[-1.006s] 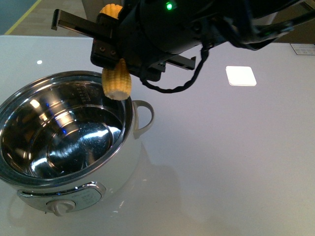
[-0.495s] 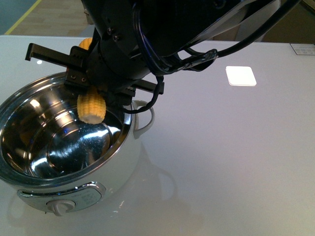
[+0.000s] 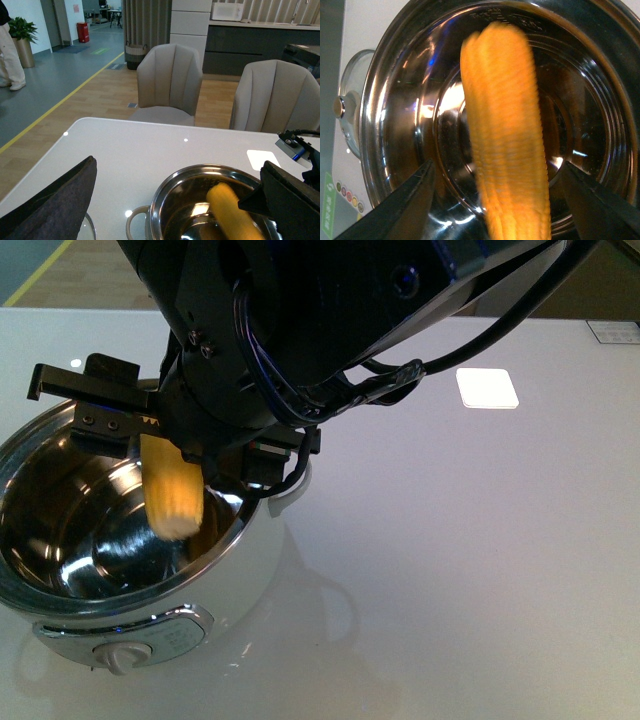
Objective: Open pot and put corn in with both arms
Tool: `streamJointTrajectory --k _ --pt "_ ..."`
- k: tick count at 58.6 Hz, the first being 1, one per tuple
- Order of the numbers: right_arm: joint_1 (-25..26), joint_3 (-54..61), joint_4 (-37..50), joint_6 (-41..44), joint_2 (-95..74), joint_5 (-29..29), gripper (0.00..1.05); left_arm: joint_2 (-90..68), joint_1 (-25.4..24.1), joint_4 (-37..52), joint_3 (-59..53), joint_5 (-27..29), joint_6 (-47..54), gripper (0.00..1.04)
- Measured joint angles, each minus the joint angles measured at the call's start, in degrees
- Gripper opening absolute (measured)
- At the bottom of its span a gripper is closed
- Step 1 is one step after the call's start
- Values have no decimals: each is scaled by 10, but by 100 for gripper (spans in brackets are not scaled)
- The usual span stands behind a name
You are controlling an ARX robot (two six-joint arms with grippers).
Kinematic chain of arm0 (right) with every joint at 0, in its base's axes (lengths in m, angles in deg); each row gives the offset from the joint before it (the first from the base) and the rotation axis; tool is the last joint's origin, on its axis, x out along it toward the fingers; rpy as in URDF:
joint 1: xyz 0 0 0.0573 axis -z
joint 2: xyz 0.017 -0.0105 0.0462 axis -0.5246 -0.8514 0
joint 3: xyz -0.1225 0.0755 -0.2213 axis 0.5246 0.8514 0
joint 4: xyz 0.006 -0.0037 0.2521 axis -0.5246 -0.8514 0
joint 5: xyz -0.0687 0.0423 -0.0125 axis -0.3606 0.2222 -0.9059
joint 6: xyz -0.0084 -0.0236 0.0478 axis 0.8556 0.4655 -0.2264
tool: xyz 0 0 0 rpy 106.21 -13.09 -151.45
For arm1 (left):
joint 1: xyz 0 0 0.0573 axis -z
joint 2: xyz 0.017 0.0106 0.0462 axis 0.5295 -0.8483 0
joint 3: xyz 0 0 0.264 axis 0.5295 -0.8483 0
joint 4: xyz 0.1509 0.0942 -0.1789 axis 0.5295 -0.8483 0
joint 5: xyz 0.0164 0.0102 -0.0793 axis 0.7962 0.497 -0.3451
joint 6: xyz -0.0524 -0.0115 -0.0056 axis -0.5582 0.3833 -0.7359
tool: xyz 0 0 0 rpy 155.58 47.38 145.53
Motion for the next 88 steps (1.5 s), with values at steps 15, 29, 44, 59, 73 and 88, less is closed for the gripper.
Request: streamJointTrajectory --k 15,29,44,59,73,88 --pt "32 78 79 -11 66 -44 96 0 0 0 0 0 0 98" --pt "99 205 162 -17 194 -59 96 0 0 0 0 0 0 98" --pt "212 344 189 -11 338 -47 96 0 0 0 0 0 0 98" --pt "306 435 138 49 463 -41 96 0 0 0 0 0 0 98" --pt "360 464 103 83 524 -42 96 0 0 0 0 0 0 98" --pt "365 601 494 307 504 -129 66 0 0 0 0 0 0 98"
